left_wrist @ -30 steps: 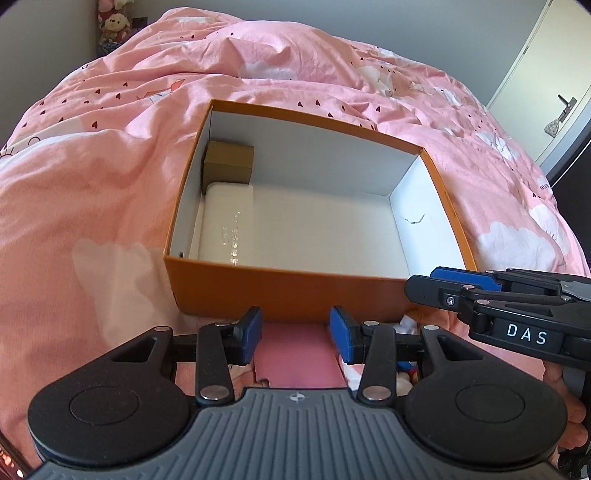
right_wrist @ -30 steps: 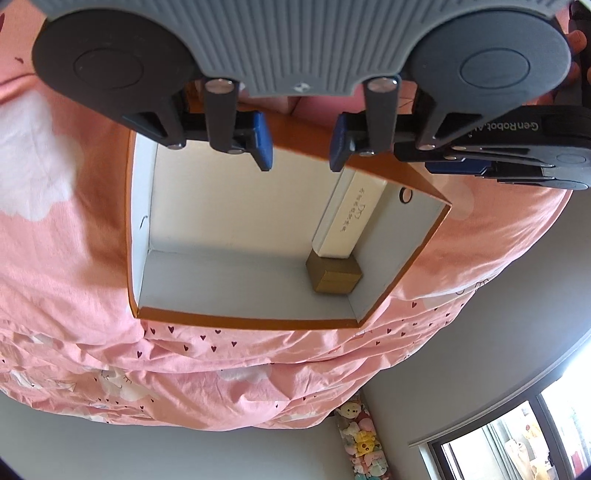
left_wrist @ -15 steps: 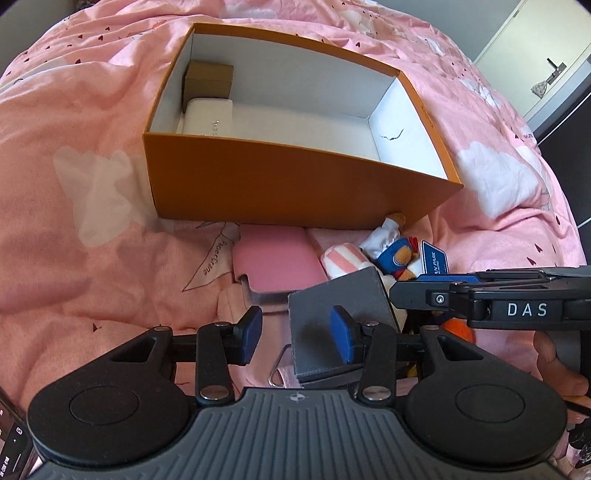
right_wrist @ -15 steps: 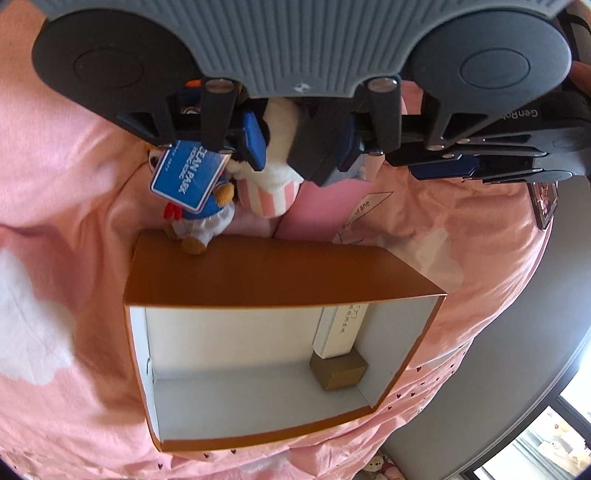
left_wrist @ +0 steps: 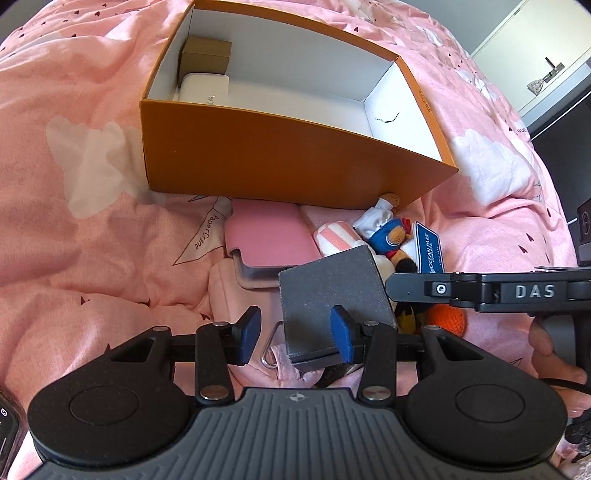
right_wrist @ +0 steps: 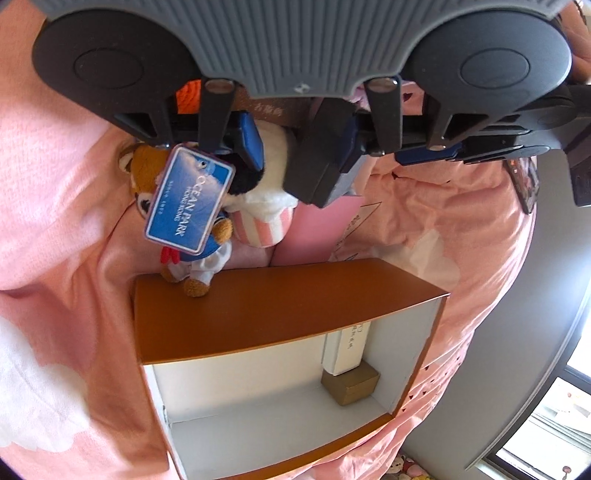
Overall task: Organize objects
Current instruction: 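Grasp the dark grey square box with left gripper and lift it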
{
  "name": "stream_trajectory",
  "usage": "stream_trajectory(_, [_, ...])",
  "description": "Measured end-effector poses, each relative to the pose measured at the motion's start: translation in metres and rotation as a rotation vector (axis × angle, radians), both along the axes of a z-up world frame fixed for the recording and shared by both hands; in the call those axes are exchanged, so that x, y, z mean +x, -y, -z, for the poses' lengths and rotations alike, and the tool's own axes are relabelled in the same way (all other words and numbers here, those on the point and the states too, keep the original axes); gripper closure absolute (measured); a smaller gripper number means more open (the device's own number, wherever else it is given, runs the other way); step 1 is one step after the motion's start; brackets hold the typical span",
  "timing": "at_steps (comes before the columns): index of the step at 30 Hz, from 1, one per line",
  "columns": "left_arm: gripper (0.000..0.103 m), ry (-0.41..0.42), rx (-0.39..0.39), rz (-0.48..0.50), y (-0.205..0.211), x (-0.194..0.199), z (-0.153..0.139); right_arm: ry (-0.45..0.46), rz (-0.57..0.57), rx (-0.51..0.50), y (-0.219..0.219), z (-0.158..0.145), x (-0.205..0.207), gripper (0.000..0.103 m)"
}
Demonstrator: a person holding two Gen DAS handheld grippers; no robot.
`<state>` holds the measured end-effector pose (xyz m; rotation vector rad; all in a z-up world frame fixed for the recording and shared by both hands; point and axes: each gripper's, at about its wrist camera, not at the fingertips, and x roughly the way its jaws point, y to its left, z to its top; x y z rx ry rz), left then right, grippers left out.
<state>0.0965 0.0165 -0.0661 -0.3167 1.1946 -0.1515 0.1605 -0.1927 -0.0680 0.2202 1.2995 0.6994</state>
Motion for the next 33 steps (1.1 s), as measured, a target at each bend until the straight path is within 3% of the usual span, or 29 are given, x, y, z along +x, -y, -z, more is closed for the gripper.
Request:
stream_trajectory(4, [0.053,-0.012,0.012,0.010,0.000,-0.001,0.004,-0.071,-0.009,0.062,-0.002,0.003,0.001,0.057])
stream_trajectory(11, [0.050,-0.022,-0.020,0.031,-0.002,-0.003,0.002,-0.163,0.003,0.057,-0.010,0.025,0.002,0.060])
stream_trajectory(14, [0.042,-0.035,-0.053,-0.010,-0.012,-0.002,0.005,-0.125,-0.023,0.059,-0.016,0.021,0.002,0.061])
stream_trajectory(17, [0.041,-0.058,-0.098,-0.053,-0.025,-0.003,0.008,-0.102,-0.041,0.085,-0.021,0.019,0.005,0.062])
stream_trajectory(29, [0.036,-0.074,-0.217,-0.232,-0.062,-0.006,0.013,-0.188,0.029,0.258,-0.038,0.026,0.029,0.066])
stream_trajectory(33, [0.035,-0.120,-0.233,-0.266,-0.063,-0.005,0.026,-0.208,0.054,0.230,-0.040,0.037,0.034,0.067])
